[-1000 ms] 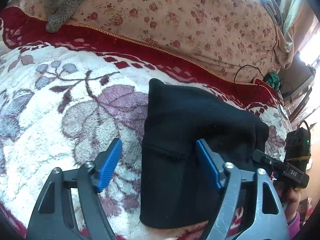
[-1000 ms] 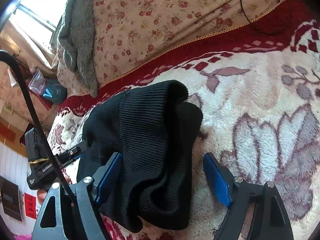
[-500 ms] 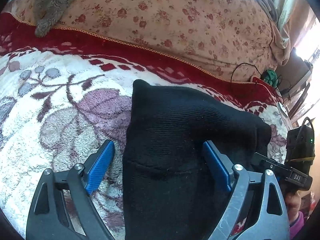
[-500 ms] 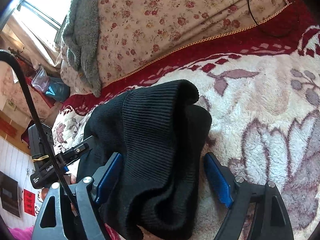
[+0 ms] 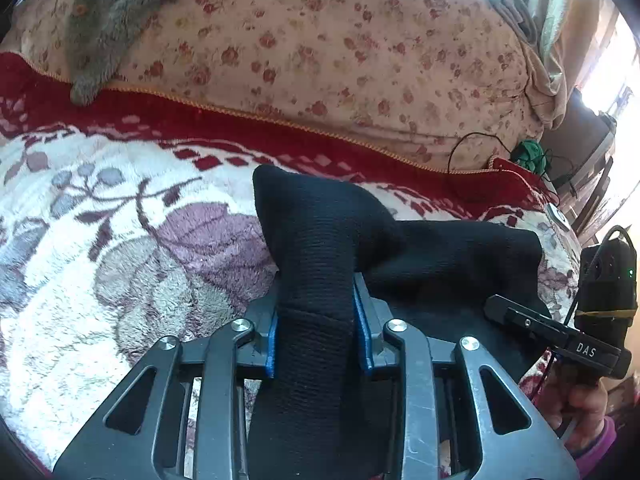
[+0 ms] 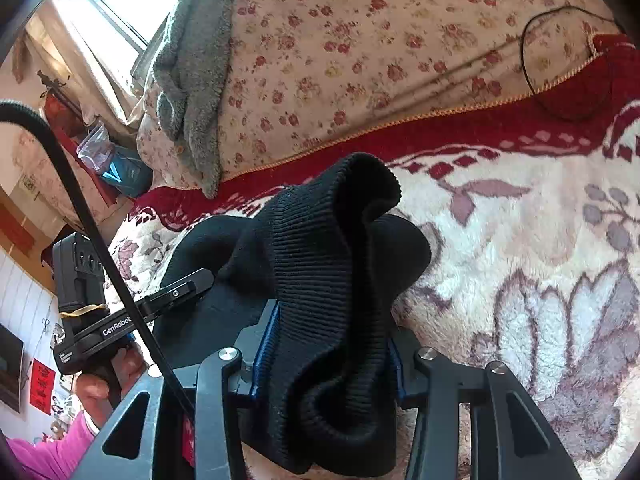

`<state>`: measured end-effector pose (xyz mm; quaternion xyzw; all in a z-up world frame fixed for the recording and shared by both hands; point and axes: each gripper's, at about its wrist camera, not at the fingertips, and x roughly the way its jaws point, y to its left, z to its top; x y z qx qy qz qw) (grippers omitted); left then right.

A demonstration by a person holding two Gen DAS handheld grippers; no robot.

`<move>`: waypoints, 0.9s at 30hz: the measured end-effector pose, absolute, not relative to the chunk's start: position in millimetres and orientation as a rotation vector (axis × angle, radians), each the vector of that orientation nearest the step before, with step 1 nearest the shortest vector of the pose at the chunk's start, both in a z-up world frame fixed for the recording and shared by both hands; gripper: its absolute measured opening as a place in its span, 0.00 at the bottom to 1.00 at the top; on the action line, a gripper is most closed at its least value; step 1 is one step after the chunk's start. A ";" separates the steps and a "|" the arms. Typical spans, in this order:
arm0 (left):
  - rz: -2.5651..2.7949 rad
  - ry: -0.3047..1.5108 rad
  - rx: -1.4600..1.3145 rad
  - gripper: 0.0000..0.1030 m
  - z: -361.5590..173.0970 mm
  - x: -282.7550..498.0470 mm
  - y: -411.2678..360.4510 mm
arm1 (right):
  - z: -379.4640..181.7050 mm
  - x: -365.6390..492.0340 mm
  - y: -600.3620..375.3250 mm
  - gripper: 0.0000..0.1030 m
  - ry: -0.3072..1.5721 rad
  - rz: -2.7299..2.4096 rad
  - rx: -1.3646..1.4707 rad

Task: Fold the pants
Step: 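Lift the cuff with the right gripper and fold it over the bundle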

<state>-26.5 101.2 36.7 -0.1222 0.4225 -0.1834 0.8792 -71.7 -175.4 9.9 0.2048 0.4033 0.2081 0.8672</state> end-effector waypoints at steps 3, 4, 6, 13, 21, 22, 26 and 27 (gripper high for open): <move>-0.374 0.871 -0.269 0.26 43.2 -30.6 107.2 | 15.6 -72.3 -173.2 0.41 0.834 0.439 0.435; -0.369 0.864 -0.272 0.26 45.6 -31.5 109.6 | 17.6 -72.3 -171.5 0.41 0.832 0.444 0.436; -0.358 0.850 -0.274 0.26 51.4 -34.2 117.5 | 22.6 -71.5 -165.9 0.41 0.829 0.460 0.436; -0.283 0.811 -0.280 0.26 74.4 -42.5 159.6 | 42.8 -60.5 -124.9 0.41 0.811 0.533 0.405; -0.149 0.784 -0.298 0.26 87.9 -54.7 223.8 | 48.9 -35.8 -54.8 0.41 0.831 0.640 0.390; -0.128 0.781 -0.303 0.26 88.5 -56.6 235.0 | 49.2 -32.2 -45.9 0.41 0.837 0.649 0.385; -0.075 0.770 -0.321 0.26 89.7 -62.2 268.4 | 48.8 -19.2 -6.4 0.41 0.853 0.692 0.362; -0.062 0.766 -0.327 0.26 89.9 -63.5 276.5 | 48.4 -15.7 3.9 0.41 0.860 0.704 0.357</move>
